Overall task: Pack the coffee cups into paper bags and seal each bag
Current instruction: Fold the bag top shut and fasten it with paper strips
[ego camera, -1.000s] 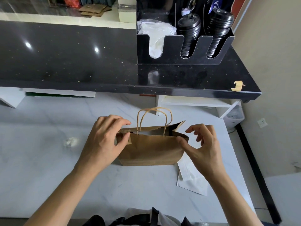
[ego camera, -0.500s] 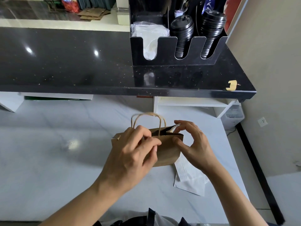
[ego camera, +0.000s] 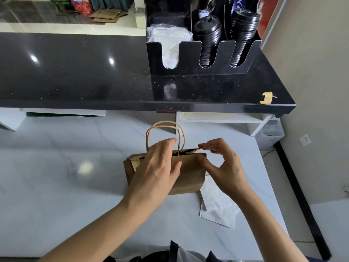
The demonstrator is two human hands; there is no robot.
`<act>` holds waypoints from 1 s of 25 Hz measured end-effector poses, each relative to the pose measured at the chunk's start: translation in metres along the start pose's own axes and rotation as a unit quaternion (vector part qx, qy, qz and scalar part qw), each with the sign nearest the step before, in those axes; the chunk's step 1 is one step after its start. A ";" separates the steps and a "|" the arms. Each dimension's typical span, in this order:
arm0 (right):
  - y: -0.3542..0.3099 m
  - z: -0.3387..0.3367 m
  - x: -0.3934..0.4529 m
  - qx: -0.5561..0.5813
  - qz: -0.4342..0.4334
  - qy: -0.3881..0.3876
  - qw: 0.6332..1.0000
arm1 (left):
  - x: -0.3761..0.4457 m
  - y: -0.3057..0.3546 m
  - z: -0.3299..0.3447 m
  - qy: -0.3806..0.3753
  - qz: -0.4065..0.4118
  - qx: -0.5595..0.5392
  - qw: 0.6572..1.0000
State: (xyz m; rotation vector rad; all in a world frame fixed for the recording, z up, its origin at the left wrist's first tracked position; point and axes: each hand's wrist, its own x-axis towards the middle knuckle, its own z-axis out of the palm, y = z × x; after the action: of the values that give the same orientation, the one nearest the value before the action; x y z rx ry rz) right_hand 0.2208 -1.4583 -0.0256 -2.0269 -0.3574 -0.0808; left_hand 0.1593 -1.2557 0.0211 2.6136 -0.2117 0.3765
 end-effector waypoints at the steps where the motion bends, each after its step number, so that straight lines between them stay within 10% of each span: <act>1: 0.000 -0.001 0.001 0.001 -0.005 -0.001 1.000 | 0.004 0.002 0.004 -0.020 -0.015 -0.018 1.000; 12: -0.004 -0.008 0.009 -0.003 -0.005 -0.019 1.000 | 0.024 0.000 0.023 -0.033 -0.080 -0.106 0.991; 20: 0.007 -0.120 0.099 0.043 0.190 0.322 0.927 | 0.022 -0.001 0.026 -0.012 -0.086 -0.115 0.990; 25: 0.020 -0.147 0.131 -0.012 0.268 0.268 0.926 | 0.022 -0.001 0.024 -0.017 -0.088 -0.115 0.989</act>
State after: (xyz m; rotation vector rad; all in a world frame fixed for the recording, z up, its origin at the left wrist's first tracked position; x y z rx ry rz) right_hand 0.3652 -1.5673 0.0534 -1.9646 0.5436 -0.2907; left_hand 0.1862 -1.2689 0.0069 2.3888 -0.0316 0.2312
